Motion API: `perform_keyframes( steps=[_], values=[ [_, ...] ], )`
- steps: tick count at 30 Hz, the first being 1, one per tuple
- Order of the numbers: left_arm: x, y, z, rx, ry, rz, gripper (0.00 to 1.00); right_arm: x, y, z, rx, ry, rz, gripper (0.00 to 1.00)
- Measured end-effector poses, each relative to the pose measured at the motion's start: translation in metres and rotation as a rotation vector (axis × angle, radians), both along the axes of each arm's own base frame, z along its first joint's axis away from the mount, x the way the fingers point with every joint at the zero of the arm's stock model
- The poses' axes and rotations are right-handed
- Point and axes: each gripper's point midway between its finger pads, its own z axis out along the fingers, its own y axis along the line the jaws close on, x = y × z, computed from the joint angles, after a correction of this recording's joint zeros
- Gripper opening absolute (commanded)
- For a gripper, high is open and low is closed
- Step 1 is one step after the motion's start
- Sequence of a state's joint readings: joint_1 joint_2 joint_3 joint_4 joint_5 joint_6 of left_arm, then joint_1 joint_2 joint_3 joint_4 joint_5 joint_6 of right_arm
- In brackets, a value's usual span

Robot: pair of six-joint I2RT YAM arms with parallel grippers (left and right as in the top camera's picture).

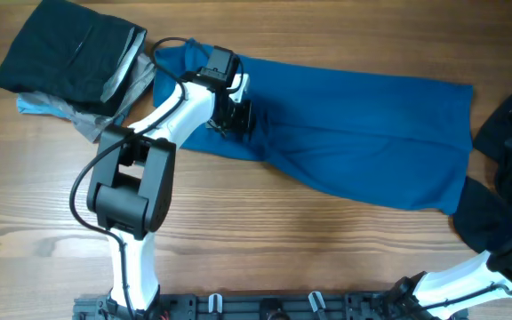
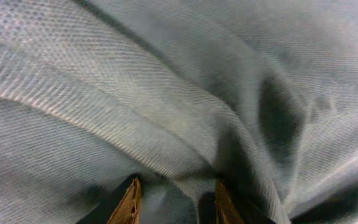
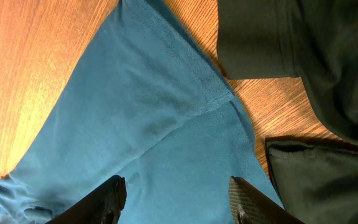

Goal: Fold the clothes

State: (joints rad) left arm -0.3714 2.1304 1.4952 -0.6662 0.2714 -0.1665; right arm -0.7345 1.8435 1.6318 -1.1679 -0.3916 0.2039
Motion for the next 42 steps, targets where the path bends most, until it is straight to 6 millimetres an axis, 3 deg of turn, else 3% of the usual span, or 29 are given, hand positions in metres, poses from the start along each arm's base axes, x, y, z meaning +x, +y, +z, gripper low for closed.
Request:
perform_keyframes(
  steps=[10,11,13,18,24,27,35,37,39,42],
  values=[
    [0.01,-0.011,0.0,-0.024,-0.048,-0.014,0.28,0.0,0.0,0.0,0.0,0.0,0.0,0.57],
    [0.012,-0.012,0.0,-0.029,-0.06,-0.015,0.15,0.0,0.0,0.0,0.0,0.0,0.0,0.57],
    [0.017,-0.015,0.001,-0.04,-0.077,-0.012,0.04,0.0,0.0,0.0,0.0,0.0,0.0,0.57],
    [0.016,-0.014,0.0,-0.036,-0.073,-0.018,0.04,-0.001,0.001,0.0,0.005,0.005,0.0,0.57],
    [-0.003,-0.001,0.0,-0.002,0.009,-0.007,0.04,-0.002,0.002,-0.001,0.009,0.01,0.0,0.57],
    [-0.014,0.014,0.012,0.041,0.043,0.011,0.04,-0.004,0.003,-0.001,0.014,0.016,0.0,0.57],
    [-0.037,0.054,0.076,0.123,0.029,0.068,0.04,-0.005,0.005,-0.001,0.02,0.022,0.0,0.58],
    [-0.044,0.057,0.077,0.135,0.05,0.069,0.04,-0.007,0.006,-0.002,0.027,0.032,-0.001,0.58],
    [-0.053,0.061,0.075,0.155,0.086,0.068,0.04,-0.012,0.006,-0.004,0.022,0.058,-0.007,0.65],
    [-0.063,0.065,0.074,0.172,0.129,0.065,0.04,-0.022,0.004,-0.017,0.016,0.116,-0.044,0.65]
  ],
)
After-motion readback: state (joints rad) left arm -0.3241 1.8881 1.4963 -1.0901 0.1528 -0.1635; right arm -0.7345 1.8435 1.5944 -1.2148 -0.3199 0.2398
